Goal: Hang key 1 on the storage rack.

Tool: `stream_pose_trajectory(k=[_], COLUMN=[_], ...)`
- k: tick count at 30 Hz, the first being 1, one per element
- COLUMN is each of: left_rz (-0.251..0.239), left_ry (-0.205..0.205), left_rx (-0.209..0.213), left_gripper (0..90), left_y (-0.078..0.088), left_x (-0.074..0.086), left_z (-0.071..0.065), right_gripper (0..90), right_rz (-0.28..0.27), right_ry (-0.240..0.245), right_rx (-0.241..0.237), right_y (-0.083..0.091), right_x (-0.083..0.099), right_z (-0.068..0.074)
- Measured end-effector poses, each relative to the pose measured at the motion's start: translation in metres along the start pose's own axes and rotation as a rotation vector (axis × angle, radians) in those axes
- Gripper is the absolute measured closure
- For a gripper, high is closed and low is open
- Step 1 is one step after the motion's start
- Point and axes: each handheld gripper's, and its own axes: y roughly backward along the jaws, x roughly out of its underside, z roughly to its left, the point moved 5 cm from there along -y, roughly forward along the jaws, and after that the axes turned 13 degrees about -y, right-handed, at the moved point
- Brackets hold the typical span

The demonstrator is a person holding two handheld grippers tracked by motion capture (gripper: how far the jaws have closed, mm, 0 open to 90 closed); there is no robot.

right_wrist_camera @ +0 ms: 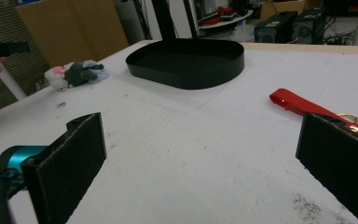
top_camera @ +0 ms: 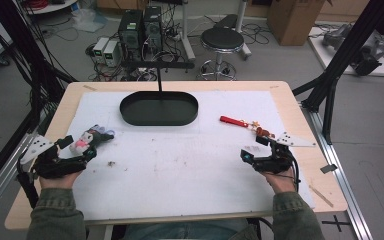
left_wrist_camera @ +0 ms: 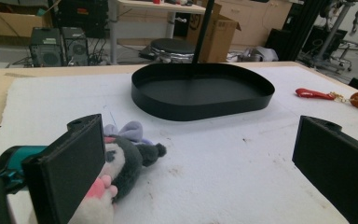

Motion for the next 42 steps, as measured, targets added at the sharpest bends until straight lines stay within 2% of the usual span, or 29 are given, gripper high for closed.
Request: stream_pose_trajectory(k=[7,11,27,31,36,38,42], left_rz=[0.0,0.004,0.028,0.032,0.044,0.045,0.053], left_ry=[-0.004,0.002,-0.007,-0.007,-0.016,-0.017,-0.023], left_rx=[0.008,0.008,0.029,0.03,0.031,0.033,0.037], left_gripper=[3.1,3.1,3.1,3.1,3.1,3.1,3.1], left_y=[0.004,0.004,0.0,-0.001,-0.003,-0.003,-0.005], left_x=[0.001,0.002,0.004,0.004,0.005,0.005,0.005], left_z=[0.0,0.002,0.0,0.0,-0.001,-0.002,-0.003], right_gripper=[0.5,0.5,0.5,0.5,0.5,0.5,0.5], right_rz=[0.017,0.022,0.015,0.007,-0.01,-0.012,-0.007], right_ry=[0.008,0.033,0.068,0.052,0.046,0.058,0.044], right_rx=[-0.011,-0.001,0.046,0.049,0.067,0.079,0.091], right_y=[-0.005,-0.008,-0.006,-0.006,-0.006,-0.006,-0.009], right_x=[0.001,0.001,-0.003,-0.006,-0.014,-0.019,-0.025], right_z=[0.004,0.003,0.003,0.003,-0.003,-0.006,-0.01])
